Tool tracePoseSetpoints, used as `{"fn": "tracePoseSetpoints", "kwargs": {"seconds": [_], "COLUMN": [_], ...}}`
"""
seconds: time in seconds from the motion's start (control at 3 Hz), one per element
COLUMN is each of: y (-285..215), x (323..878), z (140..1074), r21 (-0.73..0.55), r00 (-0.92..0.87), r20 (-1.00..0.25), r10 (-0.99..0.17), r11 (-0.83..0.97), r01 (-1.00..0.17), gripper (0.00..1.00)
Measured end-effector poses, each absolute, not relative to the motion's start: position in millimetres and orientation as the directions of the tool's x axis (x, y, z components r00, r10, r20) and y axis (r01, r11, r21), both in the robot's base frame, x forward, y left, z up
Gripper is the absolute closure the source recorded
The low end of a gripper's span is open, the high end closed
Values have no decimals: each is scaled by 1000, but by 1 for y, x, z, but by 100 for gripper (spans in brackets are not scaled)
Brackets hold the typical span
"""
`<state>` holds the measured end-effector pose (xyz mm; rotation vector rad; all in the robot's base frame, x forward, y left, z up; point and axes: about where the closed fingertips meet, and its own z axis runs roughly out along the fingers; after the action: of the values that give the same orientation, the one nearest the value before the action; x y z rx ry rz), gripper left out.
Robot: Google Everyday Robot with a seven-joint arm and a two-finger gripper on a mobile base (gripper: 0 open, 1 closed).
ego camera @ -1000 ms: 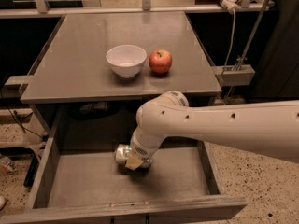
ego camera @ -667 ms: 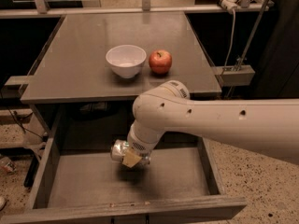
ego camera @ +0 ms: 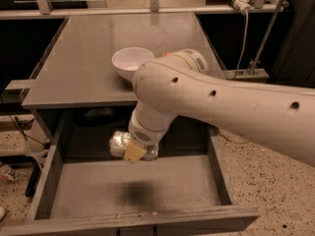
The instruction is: Pick 7up can from top drawer and place on counter
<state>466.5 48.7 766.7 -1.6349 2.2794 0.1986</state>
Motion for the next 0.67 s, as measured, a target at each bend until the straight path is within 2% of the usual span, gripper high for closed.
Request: {"fn": "tracePoseSetpoints", "kwargs": {"seconds": [0.67], "y": [60], "x": [463], "z": [858], "r21": [-145], "r00": [-198], "r20": [-367], "r10": [-909], "r11": [266], "r01": [-953], "gripper": [100]}}
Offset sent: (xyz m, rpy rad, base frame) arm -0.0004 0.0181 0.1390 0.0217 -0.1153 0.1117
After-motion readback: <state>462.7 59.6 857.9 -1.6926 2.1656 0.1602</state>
